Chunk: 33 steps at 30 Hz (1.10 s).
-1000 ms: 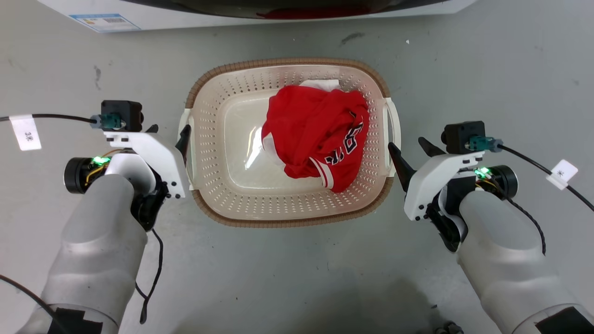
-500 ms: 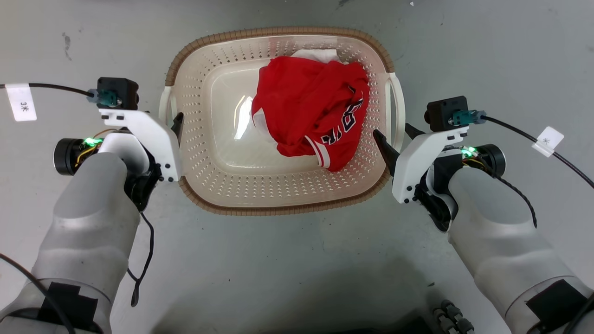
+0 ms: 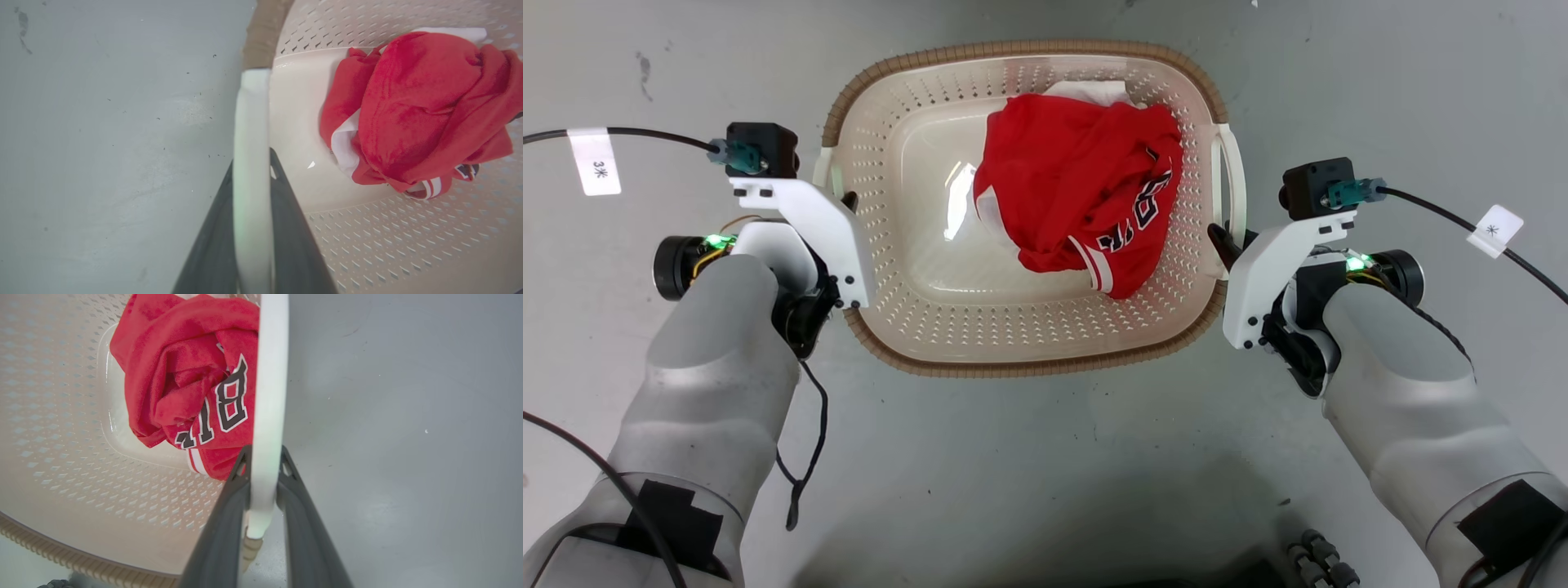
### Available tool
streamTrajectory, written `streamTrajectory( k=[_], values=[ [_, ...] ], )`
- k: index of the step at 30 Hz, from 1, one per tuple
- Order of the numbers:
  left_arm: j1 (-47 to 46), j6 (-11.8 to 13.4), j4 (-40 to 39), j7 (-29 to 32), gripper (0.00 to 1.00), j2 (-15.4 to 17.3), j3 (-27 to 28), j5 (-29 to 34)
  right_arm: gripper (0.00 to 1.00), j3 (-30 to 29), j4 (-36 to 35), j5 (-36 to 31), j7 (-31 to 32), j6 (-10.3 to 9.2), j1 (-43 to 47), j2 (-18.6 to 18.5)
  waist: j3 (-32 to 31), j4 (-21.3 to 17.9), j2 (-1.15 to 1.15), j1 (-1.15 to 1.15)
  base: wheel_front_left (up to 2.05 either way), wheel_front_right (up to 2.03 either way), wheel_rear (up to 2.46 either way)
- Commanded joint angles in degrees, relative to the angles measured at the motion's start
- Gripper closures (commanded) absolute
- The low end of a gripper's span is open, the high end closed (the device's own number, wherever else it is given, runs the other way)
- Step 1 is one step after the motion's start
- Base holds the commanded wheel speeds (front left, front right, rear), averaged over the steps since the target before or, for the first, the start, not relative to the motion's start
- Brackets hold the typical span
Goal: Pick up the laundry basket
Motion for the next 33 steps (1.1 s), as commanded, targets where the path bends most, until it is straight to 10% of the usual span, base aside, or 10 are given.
streamTrajectory(
  k=[1,33],
  values=[
    [-0.7,0.0,0.0,0.0,1.00,-0.4,-0.4,-0.4,1.00,0.6,-0.3,0.4,0.3,0.02,-0.3,0.0,-0.4,0.1,0.00,-0.01,0.00,0.00,0.00],
    [10.1,-0.3,1.5,15.9,1.00,-3.2,-9.7,-18.1,1.00,10.6,-0.2,15.9,24.5,0.15,6.4,-2.3,-31.2,0.9,0.00,-0.01,0.00,0.00,0.00]
  ],
)
